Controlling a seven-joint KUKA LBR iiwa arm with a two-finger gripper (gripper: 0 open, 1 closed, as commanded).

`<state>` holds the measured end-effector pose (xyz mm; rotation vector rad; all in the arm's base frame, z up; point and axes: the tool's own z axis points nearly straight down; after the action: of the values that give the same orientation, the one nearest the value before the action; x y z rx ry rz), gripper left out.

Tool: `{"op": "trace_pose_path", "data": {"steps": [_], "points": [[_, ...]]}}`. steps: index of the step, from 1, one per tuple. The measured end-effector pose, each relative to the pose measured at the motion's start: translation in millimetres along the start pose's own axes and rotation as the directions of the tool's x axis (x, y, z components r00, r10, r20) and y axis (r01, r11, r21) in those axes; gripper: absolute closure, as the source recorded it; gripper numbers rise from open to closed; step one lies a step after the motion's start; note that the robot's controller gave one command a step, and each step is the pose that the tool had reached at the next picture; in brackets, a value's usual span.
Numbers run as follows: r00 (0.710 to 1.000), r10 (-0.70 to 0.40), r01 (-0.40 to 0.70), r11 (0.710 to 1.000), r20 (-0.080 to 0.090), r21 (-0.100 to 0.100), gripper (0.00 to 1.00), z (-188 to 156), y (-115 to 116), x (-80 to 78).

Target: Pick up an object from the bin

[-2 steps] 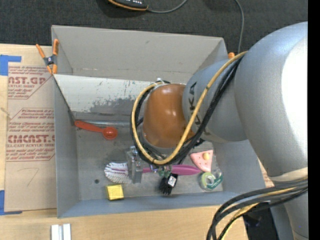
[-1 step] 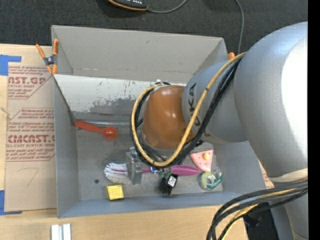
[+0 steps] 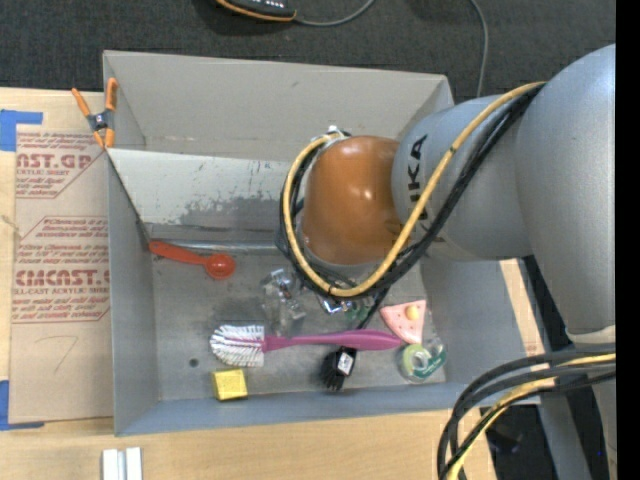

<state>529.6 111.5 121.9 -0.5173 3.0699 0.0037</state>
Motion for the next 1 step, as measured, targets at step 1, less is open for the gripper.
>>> {"op": "trace_pose_path", "data": {"steps": [1], "points": [[1.000,0.013,-0.013,1.000,-0.002,-0.002,1.00,1.5,2.0,2.3]]}}
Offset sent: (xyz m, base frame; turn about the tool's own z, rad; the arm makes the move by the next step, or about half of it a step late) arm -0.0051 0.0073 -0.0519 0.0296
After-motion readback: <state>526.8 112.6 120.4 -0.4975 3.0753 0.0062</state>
